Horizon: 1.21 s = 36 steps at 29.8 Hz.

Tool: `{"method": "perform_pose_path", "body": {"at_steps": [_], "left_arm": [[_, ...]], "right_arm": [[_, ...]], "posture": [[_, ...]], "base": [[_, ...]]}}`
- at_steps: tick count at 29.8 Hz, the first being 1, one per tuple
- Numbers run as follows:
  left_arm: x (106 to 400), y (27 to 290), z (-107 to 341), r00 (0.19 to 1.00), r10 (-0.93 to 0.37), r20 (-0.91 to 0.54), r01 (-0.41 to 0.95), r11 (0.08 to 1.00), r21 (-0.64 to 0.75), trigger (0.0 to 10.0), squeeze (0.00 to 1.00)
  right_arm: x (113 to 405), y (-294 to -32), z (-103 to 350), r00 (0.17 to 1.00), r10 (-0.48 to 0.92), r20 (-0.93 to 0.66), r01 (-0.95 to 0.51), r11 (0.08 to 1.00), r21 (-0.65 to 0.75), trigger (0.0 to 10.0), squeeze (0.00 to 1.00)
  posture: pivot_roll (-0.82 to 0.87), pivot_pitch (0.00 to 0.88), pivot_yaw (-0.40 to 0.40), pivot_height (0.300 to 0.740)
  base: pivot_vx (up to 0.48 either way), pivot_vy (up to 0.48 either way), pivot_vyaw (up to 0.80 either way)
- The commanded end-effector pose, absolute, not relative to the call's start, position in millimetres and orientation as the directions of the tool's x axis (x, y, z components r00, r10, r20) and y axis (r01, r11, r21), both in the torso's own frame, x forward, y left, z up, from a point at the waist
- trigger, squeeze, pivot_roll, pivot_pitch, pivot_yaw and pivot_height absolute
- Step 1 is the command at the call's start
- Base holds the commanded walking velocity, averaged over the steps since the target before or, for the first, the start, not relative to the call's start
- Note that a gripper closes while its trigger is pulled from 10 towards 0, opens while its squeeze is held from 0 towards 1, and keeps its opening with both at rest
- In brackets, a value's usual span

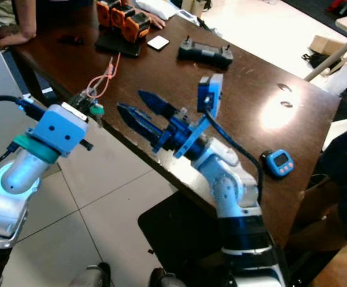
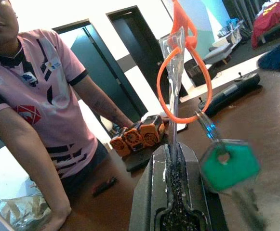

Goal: Hang keys on a hook

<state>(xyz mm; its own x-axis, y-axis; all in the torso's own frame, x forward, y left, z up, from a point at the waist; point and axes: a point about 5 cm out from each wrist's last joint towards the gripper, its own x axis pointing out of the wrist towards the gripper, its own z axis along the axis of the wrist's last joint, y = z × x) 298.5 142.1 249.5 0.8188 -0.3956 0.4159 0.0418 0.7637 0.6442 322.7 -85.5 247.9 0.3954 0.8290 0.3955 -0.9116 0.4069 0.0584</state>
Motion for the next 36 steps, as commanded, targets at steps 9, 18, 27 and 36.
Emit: {"method": "perform_pose_path", "body": {"at_steps": [9, 18, 27, 36], "left_arm": [[299, 136, 249, 0.814, -0.418, 0.403, 0.068, 0.758, 0.648, 0.0, 0.0], [299, 135, 250, 0.811, -0.421, 0.406, 0.07, 0.76, 0.646, 0.0, 0.0], [299, 133, 252, 0.805, -0.425, 0.413, 0.072, 0.762, 0.644, 0.0, 0.0], [298, 131, 255, 0.794, -0.437, 0.422, 0.078, 0.762, 0.643, 0.0, 0.0]], "right_arm": [[318, -66, 266, 0.359, 0.857, 0.369, -0.896, 0.427, -0.119, 7.1, 0.0], [324, -55, 259, 0.399, 0.883, 0.246, -0.848, 0.458, -0.267, 4.0, 0.0], [327, -54, 255, 0.421, 0.877, 0.232, -0.837, 0.475, -0.272, 2.9, 0.0], [326, -53, 253, 0.384, 0.882, 0.273, -0.876, 0.442, -0.195, 2.0, 0.0]], "posture": [[0.18, 0.103, -0.04, 0.74], [0.18, 0.097, -0.044, 0.74], [0.18, 0.088, -0.043, 0.74], [0.18, 0.084, -0.042, 0.74]], "base": [[0.0, 0.0, 0.0], [0.0, 0.0, 0.0], [0.0, 0.0, 0.0], [0.0, 0.0, 0.0]]}}
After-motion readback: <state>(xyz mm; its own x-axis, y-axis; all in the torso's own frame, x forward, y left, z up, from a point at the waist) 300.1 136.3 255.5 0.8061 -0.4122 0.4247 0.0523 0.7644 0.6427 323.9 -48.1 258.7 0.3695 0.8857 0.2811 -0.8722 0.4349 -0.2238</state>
